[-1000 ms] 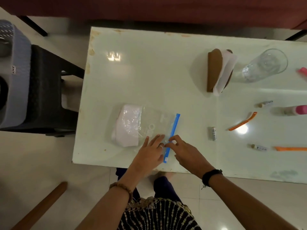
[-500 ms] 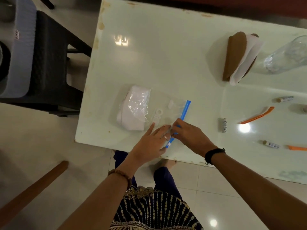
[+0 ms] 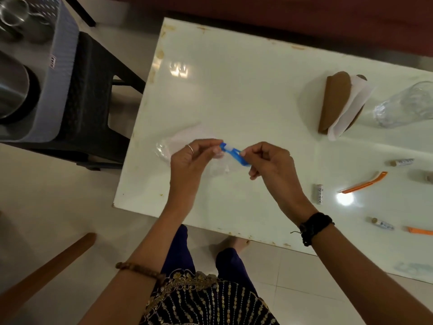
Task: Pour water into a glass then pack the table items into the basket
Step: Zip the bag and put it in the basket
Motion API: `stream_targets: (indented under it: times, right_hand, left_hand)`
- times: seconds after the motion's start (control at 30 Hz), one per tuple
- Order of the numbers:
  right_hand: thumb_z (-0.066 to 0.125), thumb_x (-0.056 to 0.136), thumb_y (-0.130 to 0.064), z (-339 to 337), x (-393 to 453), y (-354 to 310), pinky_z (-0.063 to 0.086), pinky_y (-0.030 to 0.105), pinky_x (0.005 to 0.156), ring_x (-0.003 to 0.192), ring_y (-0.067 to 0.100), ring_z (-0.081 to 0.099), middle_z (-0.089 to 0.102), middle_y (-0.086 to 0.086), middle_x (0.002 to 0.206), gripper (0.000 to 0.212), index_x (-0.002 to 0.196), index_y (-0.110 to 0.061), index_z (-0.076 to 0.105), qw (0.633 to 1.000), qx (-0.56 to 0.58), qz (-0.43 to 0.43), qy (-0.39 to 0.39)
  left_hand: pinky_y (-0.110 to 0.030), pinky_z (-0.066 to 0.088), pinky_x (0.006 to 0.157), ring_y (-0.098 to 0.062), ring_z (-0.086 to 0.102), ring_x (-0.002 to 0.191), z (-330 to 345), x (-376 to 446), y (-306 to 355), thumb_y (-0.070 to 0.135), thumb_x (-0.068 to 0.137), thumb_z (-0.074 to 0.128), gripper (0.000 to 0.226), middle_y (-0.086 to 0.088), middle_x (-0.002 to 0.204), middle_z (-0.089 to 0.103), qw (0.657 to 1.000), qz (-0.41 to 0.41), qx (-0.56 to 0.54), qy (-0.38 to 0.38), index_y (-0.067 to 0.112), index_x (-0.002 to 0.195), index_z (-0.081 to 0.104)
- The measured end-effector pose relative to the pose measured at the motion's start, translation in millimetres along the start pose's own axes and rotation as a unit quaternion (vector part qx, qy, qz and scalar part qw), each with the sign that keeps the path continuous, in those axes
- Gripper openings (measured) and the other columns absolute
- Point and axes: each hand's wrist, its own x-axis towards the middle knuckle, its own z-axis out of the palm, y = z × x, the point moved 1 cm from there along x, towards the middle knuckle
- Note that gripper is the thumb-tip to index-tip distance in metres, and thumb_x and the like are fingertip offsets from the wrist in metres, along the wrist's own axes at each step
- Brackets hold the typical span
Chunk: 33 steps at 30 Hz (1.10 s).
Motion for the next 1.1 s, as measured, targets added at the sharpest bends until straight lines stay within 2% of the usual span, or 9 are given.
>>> stream_targets:
  times: [0.13, 0.27, 0.37, 0.47, 0.63, 0.77, 0.87, 1.0, 1.1]
  right_hand:
    - [0.057, 0.087, -0.013, 4.9, -3.8, -34.3, 0.041, 0.013, 0.046, 0.044, 0.001, 0.049, 0.064, -0.006, 0.070, 0.012, 0.081, -0.015, 0.067, 1.000, 0.002, -0.008, 0.024]
    - [0.057, 0.089, -0.022, 4.5, -7.9, -62.5, 0.036, 0.009, 0.042, 0.038, 0.000, 0.049, 0.066, -0.007, 0.065, 0.013, 0.082, -0.017, 0.066, 0.998, -0.035, -0.043, -0.013]
    - [0.059, 0.086, -0.041, 7.9, -6.0, -76.3, 0.034, 0.009, 0.044, 0.042, 0.001, 0.049, 0.069, -0.006, 0.064, 0.021, 0.087, -0.021, 0.066, 0.988, -0.111, -0.105, 0.003]
    - [0.059, 0.085, -0.048, 15.4, -3.1, -80.9, 0.034, 0.015, 0.051, 0.050, 0.004, 0.049, 0.070, -0.007, 0.074, 0.026, 0.087, -0.022, 0.063, 0.967, -0.194, -0.160, 0.053]
    - [0.055, 0.090, -0.043, 23.6, -2.8, -83.0, 0.024, 0.016, 0.048, 0.043, 0.004, 0.039, 0.070, -0.006, 0.078, 0.026, 0.085, -0.018, 0.061, 0.954, -0.212, -0.192, 0.091]
    - [0.053, 0.091, -0.035, 23.0, -9.1, -78.6, 0.027, 0.021, 0.049, 0.055, 0.008, 0.044, 0.068, -0.006, 0.080, 0.020, 0.084, -0.018, 0.058, 0.948, -0.235, -0.190, 0.101]
    - [0.053, 0.092, -0.035, 19.8, -19.2, -71.7, 0.026, 0.016, 0.048, 0.062, 0.008, 0.047, 0.064, -0.009, 0.079, 0.017, 0.081, -0.022, 0.055, 0.944, -0.251, -0.185, 0.111]
    - [0.055, 0.091, -0.035, 13.8, -32.9, -60.1, 0.034, 0.008, 0.055, 0.063, 0.003, 0.047, 0.059, -0.014, 0.076, 0.014, 0.079, -0.027, 0.051, 0.947, -0.244, -0.171, 0.117]
    - [0.056, 0.090, -0.037, 9.8, -40.4, -52.4, 0.035, 0.012, 0.053, 0.069, 0.006, 0.051, 0.059, -0.016, 0.074, 0.014, 0.079, -0.029, 0.052, 0.950, -0.245, -0.157, 0.117]
  left_hand:
    - [-0.014, 0.051, 0.070, -0.005, 0.066, 0.069, -2.7, 19.2, 28.2, 0.004, 0.083, 0.062, 0.014, 0.013, 0.071, 0.072, 0.998, 0.064, 0.028, 0.000, 0.016, 0.084, 0.069]
    - [-0.018, 0.051, 0.076, -0.003, 0.064, 0.073, -7.4, 35.1, 50.8, 0.006, 0.084, 0.063, 0.019, 0.018, 0.070, 0.069, 0.985, 0.119, 0.116, -0.034, 0.024, 0.079, 0.066]
    - [-0.024, 0.050, 0.084, -0.004, 0.062, 0.081, -3.5, 38.2, 62.8, 0.013, 0.086, 0.060, 0.021, 0.020, 0.074, 0.065, 0.968, 0.144, 0.187, -0.081, 0.032, 0.078, 0.062]
    - [-0.034, 0.047, 0.086, -0.013, 0.058, 0.085, -1.2, 39.4, 69.0, 0.017, 0.086, 0.055, 0.016, 0.014, 0.078, 0.062, 0.967, 0.148, 0.182, -0.104, 0.030, 0.079, 0.060]
    - [-0.017, 0.044, 0.084, -0.003, 0.054, 0.084, 3.0, 43.0, 60.9, 0.019, 0.095, 0.043, 0.016, 0.009, 0.083, 0.054, 0.973, 0.122, 0.156, -0.115, 0.028, 0.083, 0.051]
    - [-0.006, 0.041, 0.079, 0.010, 0.052, 0.079, 6.3, 49.7, 56.6, 0.015, 0.098, 0.038, 0.023, 0.011, 0.084, 0.049, 0.977, 0.113, 0.149, -0.100, 0.030, 0.083, 0.046]
    - [-0.001, 0.041, 0.076, 0.018, 0.051, 0.076, -0.2, 65.5, 58.7, 0.016, 0.098, 0.038, 0.024, 0.015, 0.082, 0.049, 0.984, 0.099, 0.138, -0.045, 0.032, 0.081, 0.046]
    - [-0.003, 0.044, 0.074, 0.007, 0.053, 0.074, -10.7, 90.7, 60.2, 0.017, 0.098, 0.040, 0.025, 0.015, 0.080, 0.050, 0.989, 0.071, 0.126, 0.020, 0.031, 0.080, 0.048]
    - [-0.006, 0.047, 0.070, 0.008, 0.058, 0.070, -16.4, 103.8, 59.6, 0.016, 0.098, 0.040, 0.024, 0.013, 0.082, 0.053, 0.991, 0.056, 0.120, 0.021, 0.029, 0.081, 0.049]
